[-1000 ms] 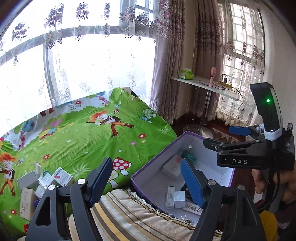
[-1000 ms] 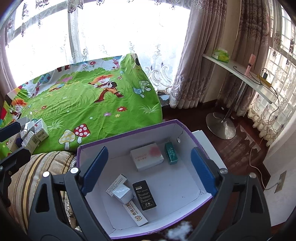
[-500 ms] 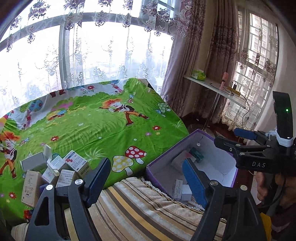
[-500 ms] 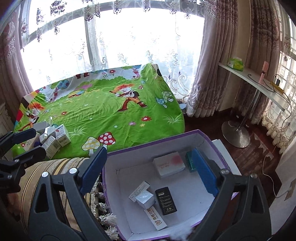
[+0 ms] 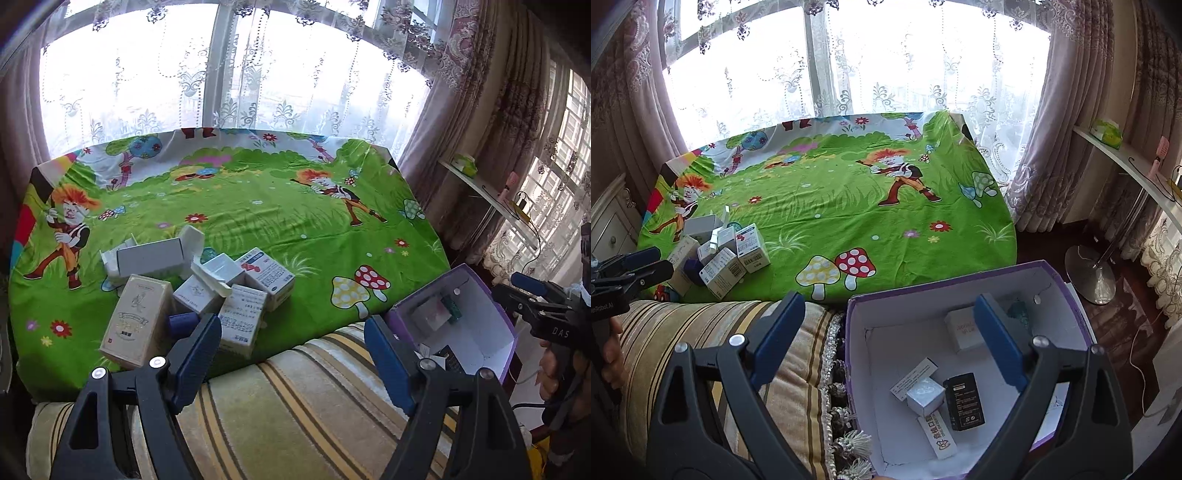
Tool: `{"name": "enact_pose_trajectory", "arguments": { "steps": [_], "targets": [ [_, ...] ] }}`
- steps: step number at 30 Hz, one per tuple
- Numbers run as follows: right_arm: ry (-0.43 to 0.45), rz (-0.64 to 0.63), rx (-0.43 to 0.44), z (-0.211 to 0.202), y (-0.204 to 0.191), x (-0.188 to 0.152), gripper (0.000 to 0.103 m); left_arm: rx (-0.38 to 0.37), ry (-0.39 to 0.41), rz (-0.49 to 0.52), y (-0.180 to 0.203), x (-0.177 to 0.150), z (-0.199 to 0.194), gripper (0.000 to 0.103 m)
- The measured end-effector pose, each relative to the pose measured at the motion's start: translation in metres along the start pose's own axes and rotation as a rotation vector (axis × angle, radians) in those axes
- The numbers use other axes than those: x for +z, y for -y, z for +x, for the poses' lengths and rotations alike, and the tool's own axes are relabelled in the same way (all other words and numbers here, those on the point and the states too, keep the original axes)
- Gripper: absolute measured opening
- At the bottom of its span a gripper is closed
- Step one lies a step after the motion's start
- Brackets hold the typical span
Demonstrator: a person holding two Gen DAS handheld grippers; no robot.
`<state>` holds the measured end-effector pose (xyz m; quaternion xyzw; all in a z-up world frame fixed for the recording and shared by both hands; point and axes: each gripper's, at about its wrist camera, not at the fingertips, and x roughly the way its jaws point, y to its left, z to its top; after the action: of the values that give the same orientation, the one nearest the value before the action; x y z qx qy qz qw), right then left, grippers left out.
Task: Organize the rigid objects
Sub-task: 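Move both open tools back toward the box pile on the bed, then reach both open tools into the pile toward the white boxes and plastic pieces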
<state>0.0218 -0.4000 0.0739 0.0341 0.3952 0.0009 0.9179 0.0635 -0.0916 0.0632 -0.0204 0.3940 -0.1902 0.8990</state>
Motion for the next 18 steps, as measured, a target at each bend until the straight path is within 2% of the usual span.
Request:
{"name": "enact_pose_trajectory", "arguments": {
  "steps": [4,10,14,18],
  "targets": [
    [-0.025,-0.002,0.036,0.009,-0.011,0.005,0.094,0.037,-0.020,-0.046,-0.033,0.001,0.000,0.081],
    [-0.033,-0.084,0.078,0.020,-0.044,0.017,0.094,0.097,-0.035,-0.107,-0.075,0.013,0.004,0.081],
    [-0.044,-0.132,0.125,0.030,-0.068,0.029,0.094,0.146,-0.051,-0.138,-0.095,0.024,0.014,0.083],
    [-0.058,-0.193,0.171,0.042,-0.095,0.039,0.094,0.162,-0.086,-0.180,-0.110,0.032,0.028,0.083]
  ]
}}
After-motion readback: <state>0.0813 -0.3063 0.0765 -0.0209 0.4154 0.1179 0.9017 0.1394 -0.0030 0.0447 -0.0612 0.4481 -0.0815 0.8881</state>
